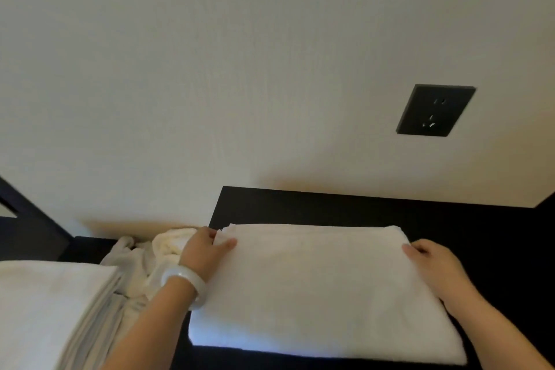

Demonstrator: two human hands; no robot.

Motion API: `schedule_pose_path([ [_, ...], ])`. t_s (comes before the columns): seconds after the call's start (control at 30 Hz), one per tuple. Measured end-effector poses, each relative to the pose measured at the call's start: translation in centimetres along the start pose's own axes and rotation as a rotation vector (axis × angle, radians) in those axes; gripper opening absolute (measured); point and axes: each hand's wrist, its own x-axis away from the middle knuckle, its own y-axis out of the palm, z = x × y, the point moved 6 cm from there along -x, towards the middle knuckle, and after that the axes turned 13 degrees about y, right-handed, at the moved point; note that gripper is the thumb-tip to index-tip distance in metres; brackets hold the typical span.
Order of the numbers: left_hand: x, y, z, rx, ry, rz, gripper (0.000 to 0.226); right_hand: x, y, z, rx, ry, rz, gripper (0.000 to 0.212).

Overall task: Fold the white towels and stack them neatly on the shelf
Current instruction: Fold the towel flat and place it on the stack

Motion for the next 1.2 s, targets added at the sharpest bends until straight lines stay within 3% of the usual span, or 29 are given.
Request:
schedule_pose_path([
  [0.13, 0.9, -0.1, -0.3, -0.044, 0.068, 0.084, 0.018, 0.1, 0.0, 0.3, 0.024, -0.035, 0.093, 0.017],
  [0.3, 1.0, -0.8, 2.8, -0.048, 0.279, 0.190, 0.009, 1.0, -1.7, -1.1, -0.131, -0.119, 0.167, 0.015],
  [0.47, -0.9, 1.2, 1.5, -0.177, 0.156, 0.048, 0.019, -0.1, -0.1, -0.1, -0.058, -0.018, 0.179, 0.016],
  [0.57, -0.9, 1.1, 1.0, -0.199, 0.168, 0.010, 0.019, -0.3, 0.3, 0.0, -0.008, 0.005, 0.185, 0.018],
  [0.7, -0.6, 0.8, 0.7, -0.182, 0.203, 0.050, 0.015, -0.9, 0.2, -0.9, 0.106, 0.024, 0.147, 0.028],
  [0.9, -0.2, 1.3, 1.9, -0.265, 0.231, 0.117, 0.010, -0.2, 0.2, -1.6, 0.342, 0.080, 0.283, 0.024],
  [0.97, 0.5, 1.5, 2.9, -0.499, 0.301, 0.164, 0.028, 1.1, -0.3, -2.7, 0.494, -0.012, 0.403, 0.030],
  [1.03, 1.8, 3.7, 5.1, -0.691, 0.469, 0.140, 0.050, 3.1, 0.5, -4.5, 0.554, -0.251, 0.566, 0.040],
  [1.07, 3.0, 5.4, 6.3, -0.699, 0.581, 0.080, 0.051, 4.5, 1.7, -5.6, 0.512, -0.366, 0.549, 0.046],
  [1.13, 5.1, 9.6, 7.8, -0.701, 0.668, -0.184, 0.062, 6.7, 5.7, -7.0, 0.481, -0.566, 0.301, 0.057],
  [1.2, 6.1, 12.4, 7.6, -0.816, 0.665, -0.376, 0.091, 7.3, 9.7, -6.5, 0.602, -0.614, 0.083, 0.062],
])
